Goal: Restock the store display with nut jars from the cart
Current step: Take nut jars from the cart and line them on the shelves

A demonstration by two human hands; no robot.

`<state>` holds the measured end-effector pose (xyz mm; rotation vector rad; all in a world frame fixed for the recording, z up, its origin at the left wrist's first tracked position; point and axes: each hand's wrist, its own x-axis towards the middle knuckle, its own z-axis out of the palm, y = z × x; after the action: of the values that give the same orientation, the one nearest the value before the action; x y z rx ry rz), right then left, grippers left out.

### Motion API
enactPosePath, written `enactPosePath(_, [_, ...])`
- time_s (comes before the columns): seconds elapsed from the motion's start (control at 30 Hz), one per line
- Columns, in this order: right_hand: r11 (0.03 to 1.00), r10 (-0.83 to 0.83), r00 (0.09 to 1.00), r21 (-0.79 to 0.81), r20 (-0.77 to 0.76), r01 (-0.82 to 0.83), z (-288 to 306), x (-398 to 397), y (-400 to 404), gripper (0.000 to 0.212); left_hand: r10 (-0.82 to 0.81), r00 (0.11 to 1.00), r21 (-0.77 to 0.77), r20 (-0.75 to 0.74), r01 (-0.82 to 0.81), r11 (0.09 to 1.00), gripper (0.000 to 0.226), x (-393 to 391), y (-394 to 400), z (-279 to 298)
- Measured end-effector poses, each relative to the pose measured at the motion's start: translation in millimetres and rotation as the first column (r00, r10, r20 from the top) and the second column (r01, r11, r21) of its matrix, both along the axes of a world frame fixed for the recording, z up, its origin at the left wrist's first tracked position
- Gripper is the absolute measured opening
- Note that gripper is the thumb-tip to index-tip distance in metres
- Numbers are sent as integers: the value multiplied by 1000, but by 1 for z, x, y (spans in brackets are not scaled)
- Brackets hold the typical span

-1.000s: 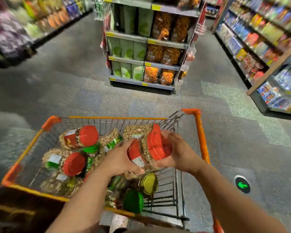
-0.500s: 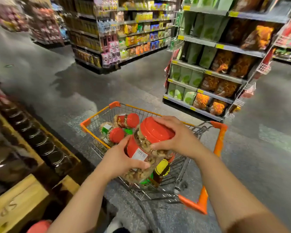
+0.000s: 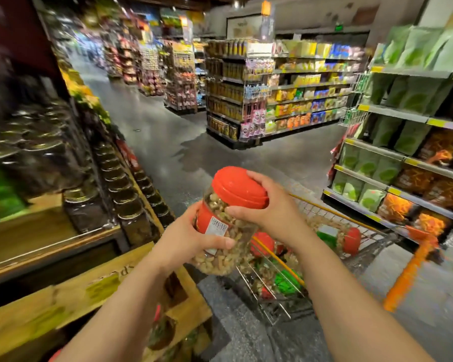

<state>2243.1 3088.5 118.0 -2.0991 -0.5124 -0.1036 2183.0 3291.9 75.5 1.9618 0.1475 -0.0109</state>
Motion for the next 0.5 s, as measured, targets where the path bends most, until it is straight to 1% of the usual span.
enactPosePath(0.1, [995, 99, 994, -14, -36, -99, 0, -37, 48, 114, 117, 993, 8, -4, -117, 993, 98, -52, 42, -4])
enactPosePath(0.17, [984, 173, 984, -26, -50, -174, 0, -67, 82, 114, 212, 977, 18, -6, -212, 977, 105, -92, 72, -8])
enactPosePath(0.23, [973, 230, 972, -17, -48, -231, -3, -99, 120, 112, 293, 956, 11, -19, -293, 956, 106, -135, 98, -9])
enactPosePath(0.37, [944, 327, 944, 60, -42, -324, -16, -159, 191, 103, 396, 917, -26, -37, -397, 917, 95, -221, 145, -15])
enactPosePath(0.5, [901, 431, 902, 76, -30, -428, -23, -216, 249, 103, 481, 875, -56, -53, -483, 874, 102, -302, 183, -20])
